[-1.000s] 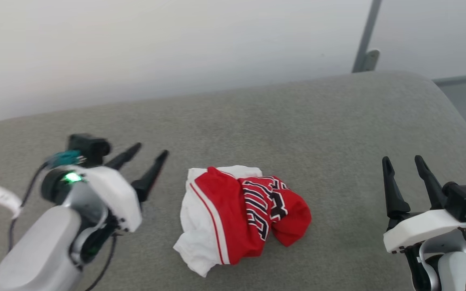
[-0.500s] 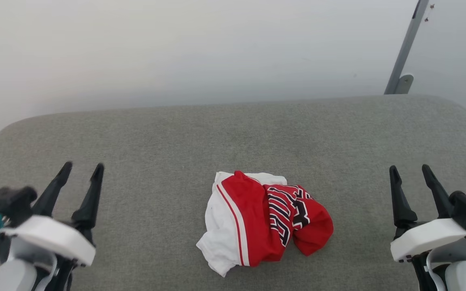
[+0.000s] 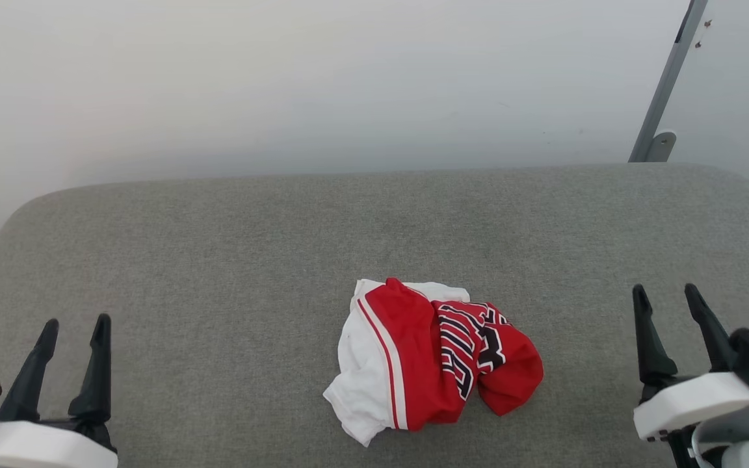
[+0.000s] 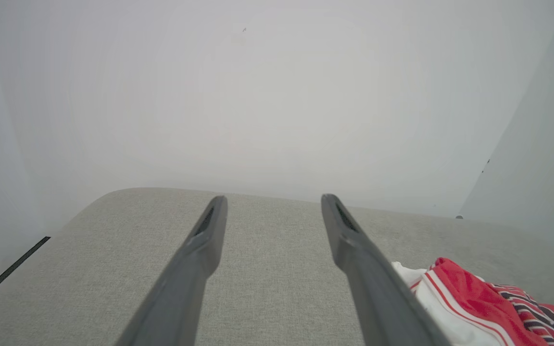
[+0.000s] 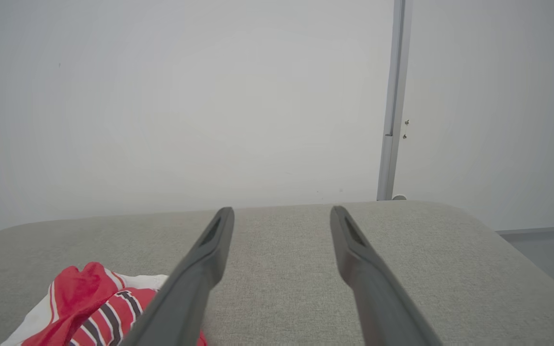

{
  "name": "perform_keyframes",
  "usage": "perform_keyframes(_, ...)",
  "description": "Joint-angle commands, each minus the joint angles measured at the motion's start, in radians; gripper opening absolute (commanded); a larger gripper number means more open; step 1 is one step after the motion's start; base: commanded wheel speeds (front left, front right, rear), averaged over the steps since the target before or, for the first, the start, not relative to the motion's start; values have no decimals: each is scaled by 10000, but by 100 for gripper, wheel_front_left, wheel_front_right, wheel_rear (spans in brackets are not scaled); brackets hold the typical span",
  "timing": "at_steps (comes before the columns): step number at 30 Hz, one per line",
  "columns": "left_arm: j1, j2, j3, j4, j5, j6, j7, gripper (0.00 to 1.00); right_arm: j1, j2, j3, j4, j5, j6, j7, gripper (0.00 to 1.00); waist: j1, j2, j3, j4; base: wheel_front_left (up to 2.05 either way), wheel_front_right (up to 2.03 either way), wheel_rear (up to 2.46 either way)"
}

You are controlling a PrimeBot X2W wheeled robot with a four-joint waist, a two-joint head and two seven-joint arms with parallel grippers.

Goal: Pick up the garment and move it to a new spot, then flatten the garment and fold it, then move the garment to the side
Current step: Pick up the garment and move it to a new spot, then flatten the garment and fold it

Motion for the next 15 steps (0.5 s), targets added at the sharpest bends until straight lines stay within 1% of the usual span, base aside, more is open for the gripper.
perform_keyframes(1, 228, -206, 276, -72, 257, -151, -53, 100, 166, 13, -92, -48, 25, -3, -86, 100, 0, 0, 6, 23, 0, 0, 0)
perform_keyframes(6, 641, -807, 961, 16, 809, -627, -53, 100, 382, 88, -206, -188, -40, -3, -143, 100, 0, 0, 51, 38, 0, 0, 0)
perform_keyframes(11, 822, -1226, 1363, 199, 1285, -1156, -55, 100, 508, 178, -218, -286, -108, -3, -140, 100, 0, 0, 103, 25, 0, 0, 0)
perform_keyframes(15, 799, -1505, 1597, 356, 1563, -1439, -56, 100, 629, 261, -185, -354, -204, -3, -162, 100, 0, 0, 130, 42, 0, 0, 0)
